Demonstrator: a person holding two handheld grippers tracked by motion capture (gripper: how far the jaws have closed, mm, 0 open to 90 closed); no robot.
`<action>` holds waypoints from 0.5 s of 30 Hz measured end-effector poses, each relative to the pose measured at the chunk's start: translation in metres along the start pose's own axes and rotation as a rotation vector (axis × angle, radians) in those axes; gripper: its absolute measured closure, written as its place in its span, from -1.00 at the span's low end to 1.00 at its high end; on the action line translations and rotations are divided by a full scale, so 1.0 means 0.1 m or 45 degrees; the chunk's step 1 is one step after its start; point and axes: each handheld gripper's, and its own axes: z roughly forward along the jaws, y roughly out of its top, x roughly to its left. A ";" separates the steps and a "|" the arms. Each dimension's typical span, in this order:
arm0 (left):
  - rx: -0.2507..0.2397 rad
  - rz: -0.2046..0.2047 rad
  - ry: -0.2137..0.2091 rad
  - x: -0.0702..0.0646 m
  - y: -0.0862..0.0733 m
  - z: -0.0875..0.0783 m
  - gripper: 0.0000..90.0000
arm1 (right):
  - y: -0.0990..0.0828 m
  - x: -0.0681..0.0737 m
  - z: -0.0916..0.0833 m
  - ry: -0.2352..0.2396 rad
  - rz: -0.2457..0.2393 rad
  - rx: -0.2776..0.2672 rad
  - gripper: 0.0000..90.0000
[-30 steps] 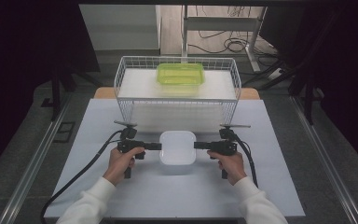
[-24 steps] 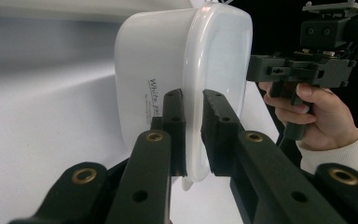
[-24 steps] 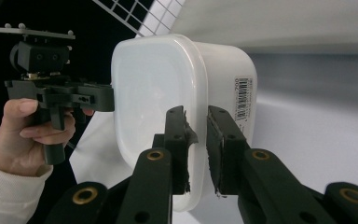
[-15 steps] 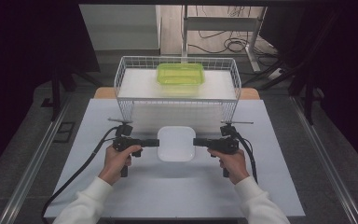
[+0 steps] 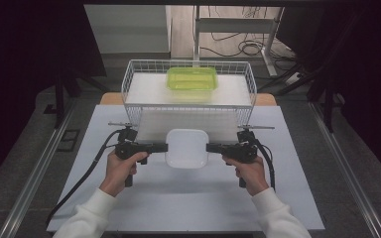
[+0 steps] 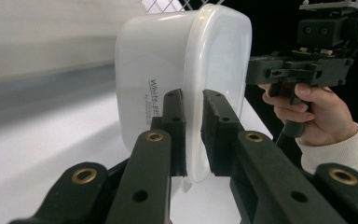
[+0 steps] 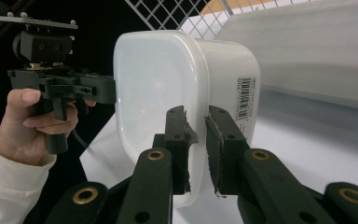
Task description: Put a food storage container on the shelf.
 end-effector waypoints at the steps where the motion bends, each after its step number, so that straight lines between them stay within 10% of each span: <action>1: -0.004 0.017 0.006 -0.03 0.01 -0.02 0.78 | 0.01 0.01 -0.01 0.002 -0.003 -0.003 0.74; 15: -0.060 0.068 0.007 -0.26 0.26 -0.15 0.78 | 0.25 0.20 -0.16 0.018 -0.059 -0.060 0.74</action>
